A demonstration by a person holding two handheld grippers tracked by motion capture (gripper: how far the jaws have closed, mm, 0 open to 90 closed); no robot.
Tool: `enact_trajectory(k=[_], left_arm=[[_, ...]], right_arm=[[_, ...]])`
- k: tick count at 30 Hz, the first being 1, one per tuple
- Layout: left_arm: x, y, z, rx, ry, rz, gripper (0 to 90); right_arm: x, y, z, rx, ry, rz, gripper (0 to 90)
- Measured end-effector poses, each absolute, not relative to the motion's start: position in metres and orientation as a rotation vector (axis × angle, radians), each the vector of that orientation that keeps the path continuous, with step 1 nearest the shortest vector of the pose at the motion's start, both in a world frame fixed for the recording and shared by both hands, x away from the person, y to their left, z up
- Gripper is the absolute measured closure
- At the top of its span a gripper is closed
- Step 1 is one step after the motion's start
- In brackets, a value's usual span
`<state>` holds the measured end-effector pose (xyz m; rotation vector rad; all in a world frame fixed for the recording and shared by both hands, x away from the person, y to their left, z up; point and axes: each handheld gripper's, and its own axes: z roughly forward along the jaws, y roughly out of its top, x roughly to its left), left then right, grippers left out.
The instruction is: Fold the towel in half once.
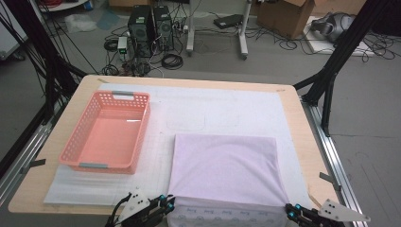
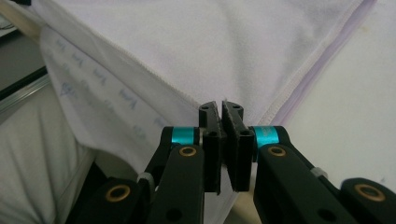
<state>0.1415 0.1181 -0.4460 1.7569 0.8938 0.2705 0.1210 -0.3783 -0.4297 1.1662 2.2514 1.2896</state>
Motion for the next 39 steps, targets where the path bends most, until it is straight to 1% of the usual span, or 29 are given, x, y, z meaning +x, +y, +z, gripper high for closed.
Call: enact_trajectory(k=[3,4,5,7,8,10,12,16,21,32,34,37,39], left_arm=[[0.135,0.121,-0.447,1.762,0.897,0.242,80.8],[0.134,0.121,-0.447,1.757,0.901,0.228,77.7],[0.134,0.122,-0.446,1.753,0.901,0.221,71.7],[0.139,0.123,-0.443,1.733,0.902,0.225,52.5],[0.142,0.123,-0.441,1.721,0.900,0.231,47.9],[0.149,0.123,-0.435,1.697,0.897,0.245,43.8],[0.155,0.122,-0.431,1.682,0.898,0.256,42.3],[0.174,0.114,-0.432,1.721,0.904,0.279,41.6],[0.204,0.111,-0.435,1.725,0.954,0.293,39.8],[0.277,0.101,-0.439,1.770,1.051,0.313,40.1],[0.291,0.099,-0.438,1.766,1.068,0.332,42.0],[0.311,0.098,-0.438,1.772,1.091,0.366,42.6],[0.322,0.098,-0.439,1.776,1.099,0.356,42.6]], right_arm=[[0.111,-0.378,-0.431,1.166,2.274,1.276,85.7],[0.108,-0.378,-0.431,1.171,2.278,1.273,85.6],[0.106,-0.379,-0.432,1.176,2.277,1.260,84.4],[0.107,-0.383,-0.431,1.206,2.241,1.265,67.4],[0.108,-0.385,-0.430,1.232,2.211,1.286,64.1],[0.112,-0.390,-0.427,1.260,2.151,1.343,61.4],[0.116,-0.393,-0.424,1.275,2.106,1.367,60.9],[0.131,-0.392,-0.426,1.324,2.066,1.304,60.9],[0.154,-0.386,-0.430,1.324,2.077,1.231,60.7],[0.220,-0.374,-0.439,1.404,2.048,1.128,60.5],[0.231,-0.371,-0.438,1.409,2.051,1.120,60.4],[0.247,-0.369,-0.435,1.402,2.049,1.118,58.8],[0.258,-0.368,-0.432,1.402,2.040,1.120,55.6]])
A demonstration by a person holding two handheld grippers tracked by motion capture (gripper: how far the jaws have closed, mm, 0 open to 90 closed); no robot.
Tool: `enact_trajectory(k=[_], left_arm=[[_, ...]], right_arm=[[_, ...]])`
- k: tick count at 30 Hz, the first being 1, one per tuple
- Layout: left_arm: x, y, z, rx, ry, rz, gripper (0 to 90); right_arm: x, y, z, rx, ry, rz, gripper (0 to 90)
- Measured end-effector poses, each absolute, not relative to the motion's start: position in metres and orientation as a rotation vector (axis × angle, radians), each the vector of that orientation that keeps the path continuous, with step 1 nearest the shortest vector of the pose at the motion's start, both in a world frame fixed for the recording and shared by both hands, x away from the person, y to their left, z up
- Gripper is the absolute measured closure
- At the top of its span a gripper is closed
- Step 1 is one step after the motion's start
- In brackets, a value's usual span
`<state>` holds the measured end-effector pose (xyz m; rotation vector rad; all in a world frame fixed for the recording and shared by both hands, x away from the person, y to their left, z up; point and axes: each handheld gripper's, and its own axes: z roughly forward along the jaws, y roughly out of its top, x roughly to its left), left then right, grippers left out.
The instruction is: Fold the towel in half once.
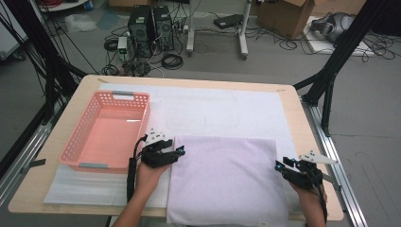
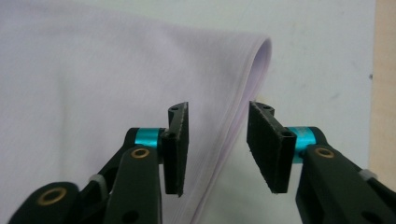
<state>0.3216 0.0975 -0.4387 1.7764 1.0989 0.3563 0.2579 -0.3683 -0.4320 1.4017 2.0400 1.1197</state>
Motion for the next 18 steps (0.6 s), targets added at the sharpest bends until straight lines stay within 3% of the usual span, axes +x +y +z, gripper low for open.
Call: enact_trajectory(k=[6,13,16,18], left_arm=[[0.349,0.094,-0.441,1.796,1.159,0.336,40.5],[0.364,0.090,-0.452,1.839,1.200,0.309,40.2],[0.361,0.083,-0.452,1.896,1.145,0.352,47.8],[0.359,0.080,-0.452,1.936,1.096,0.351,64.8]], right_arm=[[0.299,-0.365,-0.428,1.455,2.031,1.097,42.5],[0.337,-0.357,-0.439,1.494,2.075,0.974,40.8],[0.340,-0.356,-0.444,1.495,2.106,0.934,45.8],[0.339,-0.356,-0.443,1.470,2.125,0.927,54.8]])
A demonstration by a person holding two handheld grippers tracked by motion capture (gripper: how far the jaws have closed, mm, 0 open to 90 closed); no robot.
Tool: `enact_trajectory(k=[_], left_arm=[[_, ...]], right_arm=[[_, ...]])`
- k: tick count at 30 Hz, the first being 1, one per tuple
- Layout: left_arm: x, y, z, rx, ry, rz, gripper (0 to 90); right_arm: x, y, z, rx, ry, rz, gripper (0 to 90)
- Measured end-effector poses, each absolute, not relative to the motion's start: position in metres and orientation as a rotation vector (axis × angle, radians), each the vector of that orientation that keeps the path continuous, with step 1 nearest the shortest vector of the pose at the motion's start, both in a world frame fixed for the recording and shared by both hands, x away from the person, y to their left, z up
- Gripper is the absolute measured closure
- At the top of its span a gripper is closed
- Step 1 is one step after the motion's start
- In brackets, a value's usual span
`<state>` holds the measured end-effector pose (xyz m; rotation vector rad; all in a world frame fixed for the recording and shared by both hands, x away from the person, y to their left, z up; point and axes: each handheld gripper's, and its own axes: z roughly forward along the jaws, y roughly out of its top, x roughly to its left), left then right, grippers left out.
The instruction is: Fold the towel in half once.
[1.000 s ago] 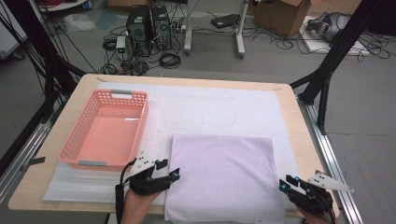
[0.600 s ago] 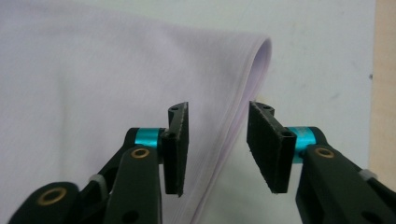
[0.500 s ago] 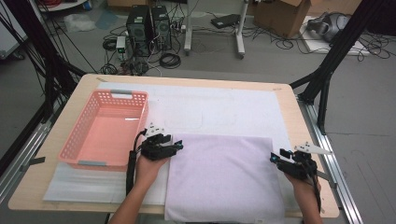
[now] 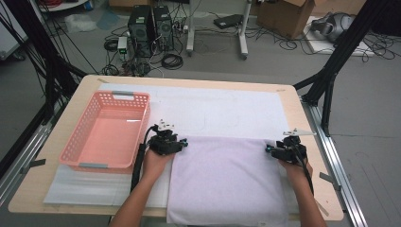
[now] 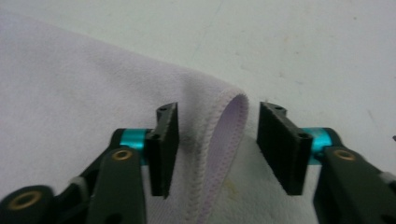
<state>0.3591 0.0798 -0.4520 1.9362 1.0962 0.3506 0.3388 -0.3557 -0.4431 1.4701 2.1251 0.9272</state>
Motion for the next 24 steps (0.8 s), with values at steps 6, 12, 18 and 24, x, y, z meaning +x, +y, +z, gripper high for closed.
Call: enact_trajectory(k=[6,12,18,24], left_arm=[[0.359,0.079,-0.452,1.922,1.102,0.312,82.3],[0.365,0.083,-0.444,1.851,1.130,0.366,82.9],[0.386,0.080,-0.421,1.806,1.118,0.432,83.0],[0.410,0.079,-0.406,1.765,1.096,0.499,82.9]], right_arm=[[0.332,-0.342,-0.441,1.377,2.190,0.897,83.5],[0.334,-0.344,-0.439,1.312,2.174,0.886,85.7],[0.345,-0.359,-0.432,1.303,2.069,1.050,85.7],[0.366,-0.360,-0.418,1.298,1.992,1.107,85.6]])
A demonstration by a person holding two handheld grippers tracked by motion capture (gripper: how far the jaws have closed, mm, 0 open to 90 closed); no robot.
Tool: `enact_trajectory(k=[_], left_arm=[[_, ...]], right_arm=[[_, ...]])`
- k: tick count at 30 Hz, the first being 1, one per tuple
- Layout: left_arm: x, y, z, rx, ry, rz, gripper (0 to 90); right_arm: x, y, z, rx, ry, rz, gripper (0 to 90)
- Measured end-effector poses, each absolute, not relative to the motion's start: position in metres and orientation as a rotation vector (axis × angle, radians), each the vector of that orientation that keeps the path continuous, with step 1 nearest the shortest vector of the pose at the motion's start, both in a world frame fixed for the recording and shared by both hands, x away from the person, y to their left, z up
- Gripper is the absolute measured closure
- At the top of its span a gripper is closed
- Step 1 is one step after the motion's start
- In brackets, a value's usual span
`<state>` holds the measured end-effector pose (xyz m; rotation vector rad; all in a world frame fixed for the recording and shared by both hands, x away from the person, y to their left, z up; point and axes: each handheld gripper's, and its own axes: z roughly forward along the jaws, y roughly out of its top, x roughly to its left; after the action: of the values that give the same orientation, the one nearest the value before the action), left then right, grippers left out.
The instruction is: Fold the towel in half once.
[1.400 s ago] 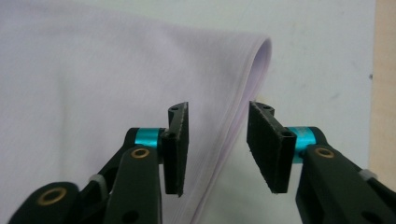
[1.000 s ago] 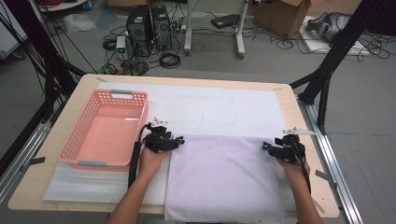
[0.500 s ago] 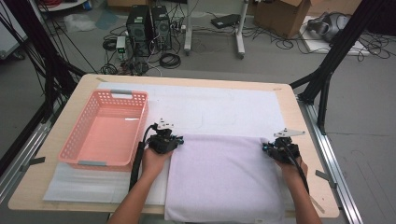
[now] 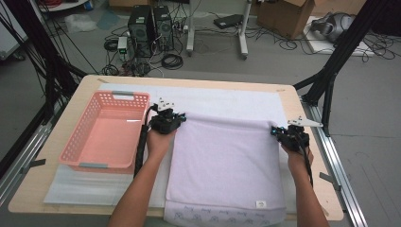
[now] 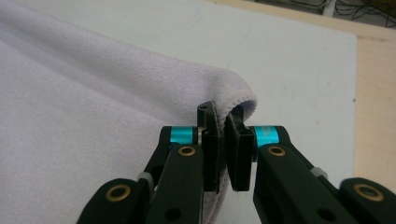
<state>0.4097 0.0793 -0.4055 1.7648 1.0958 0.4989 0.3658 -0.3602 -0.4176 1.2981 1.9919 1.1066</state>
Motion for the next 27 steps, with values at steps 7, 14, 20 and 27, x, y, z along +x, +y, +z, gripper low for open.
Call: enact_trajectory(k=[7,14,20,27], left_arm=[[0.436,0.085,-0.398,1.728,1.080,0.519,82.8],[0.459,0.089,-0.393,1.733,1.096,0.502,82.8],[0.463,0.092,-0.399,1.734,1.115,0.478,82.5],[0.458,0.092,-0.410,1.691,1.176,0.407,51.9]], right_arm=[[0.397,-0.351,-0.403,1.268,1.992,1.063,85.5],[0.420,-0.346,-0.399,1.266,1.985,1.040,85.5],[0.431,-0.341,-0.401,1.290,1.970,1.045,85.5],[0.434,-0.339,-0.408,1.400,1.938,1.049,64.2]])
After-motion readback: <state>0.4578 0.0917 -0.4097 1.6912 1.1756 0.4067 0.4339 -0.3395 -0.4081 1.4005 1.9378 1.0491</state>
